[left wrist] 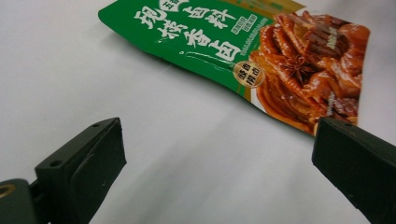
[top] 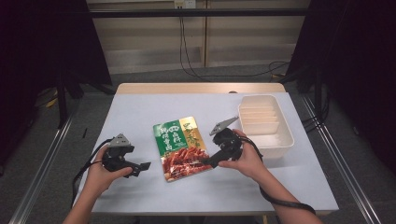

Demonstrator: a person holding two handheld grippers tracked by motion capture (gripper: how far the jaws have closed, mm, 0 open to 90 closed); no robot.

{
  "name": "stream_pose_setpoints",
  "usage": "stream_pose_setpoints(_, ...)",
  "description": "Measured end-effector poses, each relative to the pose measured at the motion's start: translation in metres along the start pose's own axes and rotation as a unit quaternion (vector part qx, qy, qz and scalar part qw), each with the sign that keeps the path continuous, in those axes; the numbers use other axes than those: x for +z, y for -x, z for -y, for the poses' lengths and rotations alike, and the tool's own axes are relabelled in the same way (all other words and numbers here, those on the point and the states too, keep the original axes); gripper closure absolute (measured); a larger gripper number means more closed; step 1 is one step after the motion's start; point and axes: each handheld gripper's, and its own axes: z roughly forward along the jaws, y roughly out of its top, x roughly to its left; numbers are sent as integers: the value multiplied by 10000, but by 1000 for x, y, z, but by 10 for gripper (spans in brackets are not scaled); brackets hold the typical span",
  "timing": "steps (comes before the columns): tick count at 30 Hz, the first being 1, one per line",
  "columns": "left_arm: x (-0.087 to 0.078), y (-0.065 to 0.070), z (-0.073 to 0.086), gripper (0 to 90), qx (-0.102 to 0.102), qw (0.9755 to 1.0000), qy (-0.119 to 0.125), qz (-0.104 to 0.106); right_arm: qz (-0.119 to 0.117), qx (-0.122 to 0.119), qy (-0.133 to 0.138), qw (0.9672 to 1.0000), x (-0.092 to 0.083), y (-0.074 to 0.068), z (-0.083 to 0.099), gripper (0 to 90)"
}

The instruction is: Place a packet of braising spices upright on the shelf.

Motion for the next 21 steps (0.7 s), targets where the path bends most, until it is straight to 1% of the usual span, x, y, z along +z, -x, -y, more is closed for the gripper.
stream_pose_setpoints(1,0,-1,1,17,-42,10000,17,6,-59,31,-13,10000,1,3,-4,36)
stream_pose_setpoints(2,-1,-3,3,16,-88,9999,34,64,-67,85,-48,9999,3,5,-8,31)
stream_pose_setpoints(3,-1,-3,3,11,-88,9999,34,64,-67,85,-48,9999,3,5,-8,31)
stream_pose_setpoints(4,-1,-5,4,11,-211,9997,83,115,-83,69,-70,9999,5,8,-13,30)
stream_pose_setpoints(5,-2,-6,6,3,-229,9996,112,129,-73,77,-181,9998,9,12,-21,30)
stream_pose_setpoints(6,-2,-6,6,0,-229,9996,112,129,-73,77,-181,9998,9,12,-21,30)
stream_pose_setpoints(7,-3,-7,8,0,-335,9992,136,184,-3,46,-280,9996,13,15,-29,32)
stream_pose_setpoints(8,-3,-7,8,0,-335,9992,136,184,-3,46,-280,9996,13,15,-29,32)
stream_pose_setpoints(9,-3,-7,9,0,-298,9992,129,233,-97,70,-361,9993,18,18,-36,43)
stream_pose_setpoints(11,-4,-7,9,0,-304,9994,95,153,-44,20,-399,9992,23,21,-43,56)
stream_pose_setpoints(12,-4,-6,10,0,-350,9991,180,142,-44,-38,-409,9991,26,22,-46,60)
stream_pose_setpoints(13,-5,-6,10,0,-354,9991,186,146,-45,-44,-416,9991,29,24,-49,61)
stream_pose_setpoints(14,-6,-6,10,0,-328,9992,132,159,-54,-43,-432,9990,31,25,-52,62)
stream_pose_setpoints(16,-6,-6,11,0,-340,9992,145,158,-75,-27,-437,9990,34,27,-55,65)
stream_pose_setpoints(17,-4,-4,12,0,-355,9991,187,153,-54,-23,-505,9987,40,32,-61,65)
stream_pose_setpoints(18,-4,-4,12,0,-355,9991,187,153,-11,-37,-516,9987,43,34,-63,66)
stream_pose_setpoints(19,-5,-4,12,0,-319,9992,138,173,-11,-37,-516,9987,43,34,-63,66)
stream_pose_setpoints(20,-4,-4,12,0,-331,9992,149,183,-8,-51,-555,9984,49,38,-68,68)
stream_pose_setpoints(21,-4,-4,12,0,-331,9992,149,183,-8,-51,-555,9984,49,38,-68,68)
